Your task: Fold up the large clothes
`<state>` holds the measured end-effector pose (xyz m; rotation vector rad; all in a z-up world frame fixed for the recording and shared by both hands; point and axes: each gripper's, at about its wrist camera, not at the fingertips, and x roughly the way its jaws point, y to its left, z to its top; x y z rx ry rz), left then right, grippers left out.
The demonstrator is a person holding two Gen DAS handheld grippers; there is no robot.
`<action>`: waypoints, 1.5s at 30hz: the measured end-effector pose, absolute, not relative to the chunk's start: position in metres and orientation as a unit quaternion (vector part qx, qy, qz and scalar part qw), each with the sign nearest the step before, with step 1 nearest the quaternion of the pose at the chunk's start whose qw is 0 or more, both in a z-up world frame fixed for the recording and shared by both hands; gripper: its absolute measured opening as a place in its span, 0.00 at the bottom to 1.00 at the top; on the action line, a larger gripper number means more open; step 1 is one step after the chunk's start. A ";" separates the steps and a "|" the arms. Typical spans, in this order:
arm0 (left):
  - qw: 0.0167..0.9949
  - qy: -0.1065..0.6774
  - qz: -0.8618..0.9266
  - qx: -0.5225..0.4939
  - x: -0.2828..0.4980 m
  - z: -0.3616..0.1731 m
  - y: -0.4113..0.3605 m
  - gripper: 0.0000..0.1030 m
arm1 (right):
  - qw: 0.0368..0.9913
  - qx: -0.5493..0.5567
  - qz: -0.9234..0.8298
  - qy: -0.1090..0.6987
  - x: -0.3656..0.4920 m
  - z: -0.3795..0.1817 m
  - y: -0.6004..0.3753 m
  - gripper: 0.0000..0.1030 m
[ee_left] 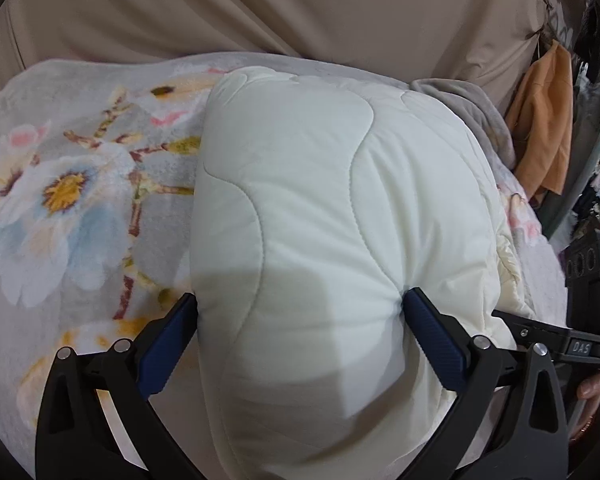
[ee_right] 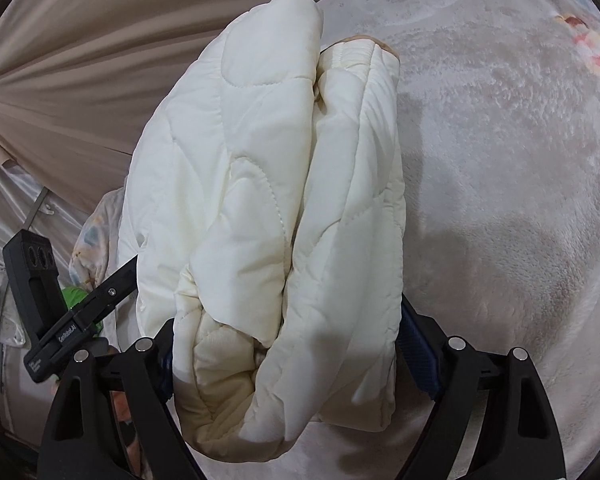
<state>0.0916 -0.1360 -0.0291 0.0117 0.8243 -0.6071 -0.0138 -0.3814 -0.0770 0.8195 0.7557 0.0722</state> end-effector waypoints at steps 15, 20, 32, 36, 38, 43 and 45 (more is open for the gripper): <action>0.903 0.319 -0.283 0.056 0.055 0.003 -0.156 0.68 | 0.895 0.317 -0.025 0.313 -0.027 -0.034 -0.353 0.34; 0.912 0.281 -0.294 0.056 0.032 0.034 -0.152 0.64 | 0.918 0.297 -0.040 0.262 -0.056 0.001 -0.343 0.30; 0.928 0.164 -0.329 0.061 -0.042 0.116 -0.141 0.63 | 0.958 0.231 -0.089 0.144 -0.133 0.084 -0.314 0.30; 0.932 0.130 -0.334 0.060 -0.057 0.139 -0.131 0.63 | 0.968 0.203 -0.103 0.107 -0.148 0.111 -0.303 0.30; 0.935 0.114 -0.332 0.059 -0.061 0.149 -0.124 0.63 | 0.972 0.192 -0.104 0.092 -0.149 0.123 -0.297 0.30; 0.941 0.071 -0.324 0.062 -0.065 0.173 -0.105 0.63 | 0.983 0.144 -0.102 0.049 -0.144 0.154 -0.272 0.29; 0.945 0.061 -0.316 0.055 -0.061 0.182 -0.095 0.62 | 0.985 0.123 -0.107 0.048 -0.132 0.167 -0.261 0.29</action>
